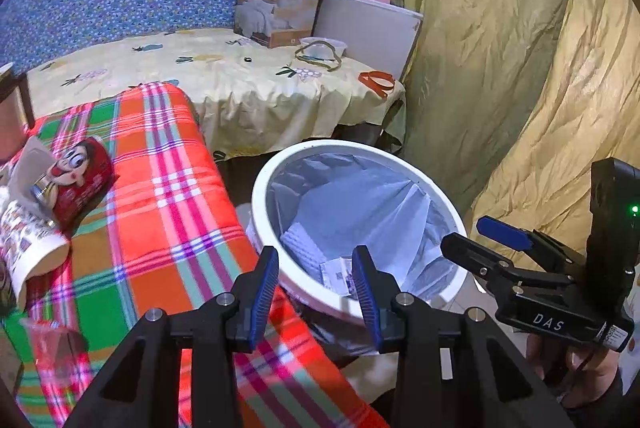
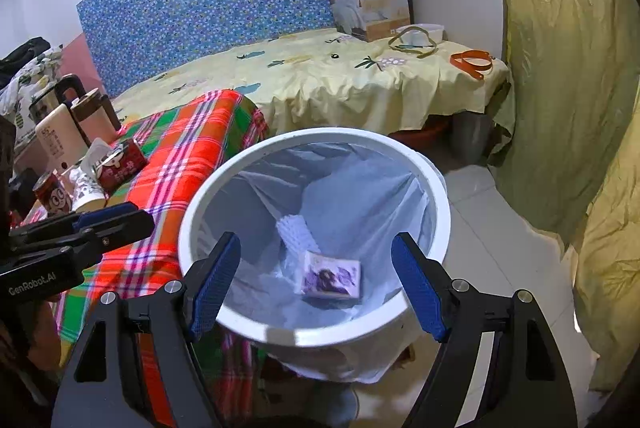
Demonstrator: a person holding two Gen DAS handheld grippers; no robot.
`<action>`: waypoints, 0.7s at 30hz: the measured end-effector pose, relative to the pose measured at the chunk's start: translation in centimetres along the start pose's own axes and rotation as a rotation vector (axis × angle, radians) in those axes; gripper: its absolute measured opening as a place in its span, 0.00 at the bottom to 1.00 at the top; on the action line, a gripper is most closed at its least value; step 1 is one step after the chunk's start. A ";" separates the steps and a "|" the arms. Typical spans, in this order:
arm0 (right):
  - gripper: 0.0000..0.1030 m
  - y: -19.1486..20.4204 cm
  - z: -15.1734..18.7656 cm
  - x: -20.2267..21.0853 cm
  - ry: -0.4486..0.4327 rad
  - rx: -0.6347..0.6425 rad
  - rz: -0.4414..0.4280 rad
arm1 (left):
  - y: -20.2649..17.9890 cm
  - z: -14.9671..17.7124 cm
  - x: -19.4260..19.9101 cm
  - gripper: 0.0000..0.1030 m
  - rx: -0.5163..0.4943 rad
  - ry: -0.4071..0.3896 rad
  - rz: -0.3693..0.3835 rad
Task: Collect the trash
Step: 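Open the left tool over the bin while the right tool releases the purple box, then move both tools away from the bin back over the bed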
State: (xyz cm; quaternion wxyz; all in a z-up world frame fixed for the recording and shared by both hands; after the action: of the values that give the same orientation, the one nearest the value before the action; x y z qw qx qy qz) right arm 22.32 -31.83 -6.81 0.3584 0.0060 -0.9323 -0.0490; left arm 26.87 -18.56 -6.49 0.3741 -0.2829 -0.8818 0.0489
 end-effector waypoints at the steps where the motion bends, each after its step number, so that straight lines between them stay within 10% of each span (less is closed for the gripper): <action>1: 0.76 0.2 0.0 0.2 0.001 -0.001 -0.002 | 0.1 0.2 0.5 0.37 0.006 -0.006 -0.004; 21: 0.76 9.0 1.2 5.2 -0.044 0.103 -0.147 | 3.8 5.1 11.7 0.37 0.095 -0.108 -0.165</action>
State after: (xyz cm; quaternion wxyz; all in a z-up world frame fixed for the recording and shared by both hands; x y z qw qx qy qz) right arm 17.92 -22.96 -3.38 0.3326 0.0917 -0.9382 -0.0272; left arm 18.56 -8.51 -3.94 0.3415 -0.1883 -0.9178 0.0748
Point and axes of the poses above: each gripper's, at about its wrist camera, not at the fingertips, and x roughly against the way its jaws point, y to its left, z to its underside, the point moved 7 cm from there along -x, roughly the way its jaws point, and after that the axes turned 4 degrees about z, right-handed, at the moved point
